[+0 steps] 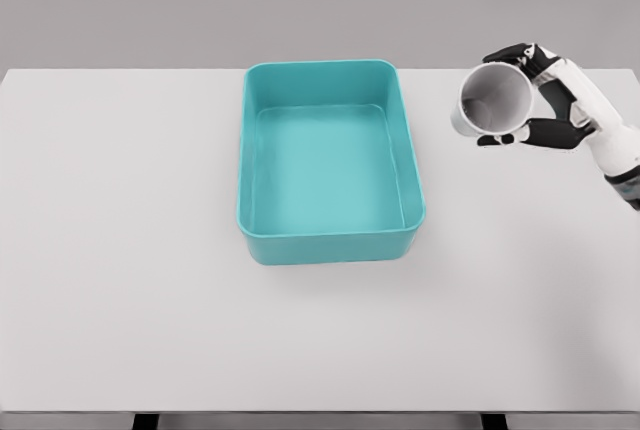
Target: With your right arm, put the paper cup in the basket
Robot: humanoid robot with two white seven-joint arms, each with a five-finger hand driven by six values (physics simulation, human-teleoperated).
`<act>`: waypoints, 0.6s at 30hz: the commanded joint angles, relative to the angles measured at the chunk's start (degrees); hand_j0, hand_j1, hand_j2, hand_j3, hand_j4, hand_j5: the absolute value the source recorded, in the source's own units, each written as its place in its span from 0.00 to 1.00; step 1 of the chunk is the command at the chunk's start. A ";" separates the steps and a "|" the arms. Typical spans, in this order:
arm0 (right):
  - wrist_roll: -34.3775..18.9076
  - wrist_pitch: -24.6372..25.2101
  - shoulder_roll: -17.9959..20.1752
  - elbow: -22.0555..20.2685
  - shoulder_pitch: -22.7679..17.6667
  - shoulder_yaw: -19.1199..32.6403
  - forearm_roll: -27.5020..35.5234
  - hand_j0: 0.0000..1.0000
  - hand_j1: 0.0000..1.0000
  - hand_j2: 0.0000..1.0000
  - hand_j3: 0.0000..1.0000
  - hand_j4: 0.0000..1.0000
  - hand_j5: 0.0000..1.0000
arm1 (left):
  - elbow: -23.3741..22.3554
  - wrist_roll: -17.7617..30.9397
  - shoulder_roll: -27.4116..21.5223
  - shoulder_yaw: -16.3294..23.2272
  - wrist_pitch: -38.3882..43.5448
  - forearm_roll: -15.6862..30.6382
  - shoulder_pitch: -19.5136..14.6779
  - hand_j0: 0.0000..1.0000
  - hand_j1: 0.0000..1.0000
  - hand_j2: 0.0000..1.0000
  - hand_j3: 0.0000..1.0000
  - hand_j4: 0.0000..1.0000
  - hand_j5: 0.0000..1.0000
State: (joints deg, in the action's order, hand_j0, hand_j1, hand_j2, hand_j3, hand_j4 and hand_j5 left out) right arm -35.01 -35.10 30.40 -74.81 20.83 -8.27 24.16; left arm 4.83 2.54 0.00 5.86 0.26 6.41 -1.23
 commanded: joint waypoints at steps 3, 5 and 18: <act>0.01 0.10 -1.48 0.63 0.70 -0.08 -1.92 0.54 0.54 0.54 0.54 0.54 0.54 | 0.01 0.01 0.00 0.02 0.00 0.01 0.00 1.00 1.00 1.00 1.00 1.00 1.00; 0.01 0.10 -1.83 0.72 1.67 -0.52 -2.80 0.54 0.54 0.54 0.54 0.54 0.54 | 0.01 0.01 0.00 -0.06 0.00 0.01 0.00 1.00 1.00 1.00 1.00 1.00 1.00; 0.01 0.10 -7.72 3.18 7.56 -2.19 -10.70 0.54 0.54 0.54 0.54 0.54 0.54 | 0.01 0.01 0.00 0.02 0.00 0.01 0.00 1.00 1.00 1.00 1.00 1.00 1.00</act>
State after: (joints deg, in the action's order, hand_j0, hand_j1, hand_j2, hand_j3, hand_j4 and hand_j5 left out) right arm -35.01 -35.11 23.86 -71.78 28.65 -10.37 14.93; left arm 4.83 2.54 0.00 5.87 0.26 6.41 -1.23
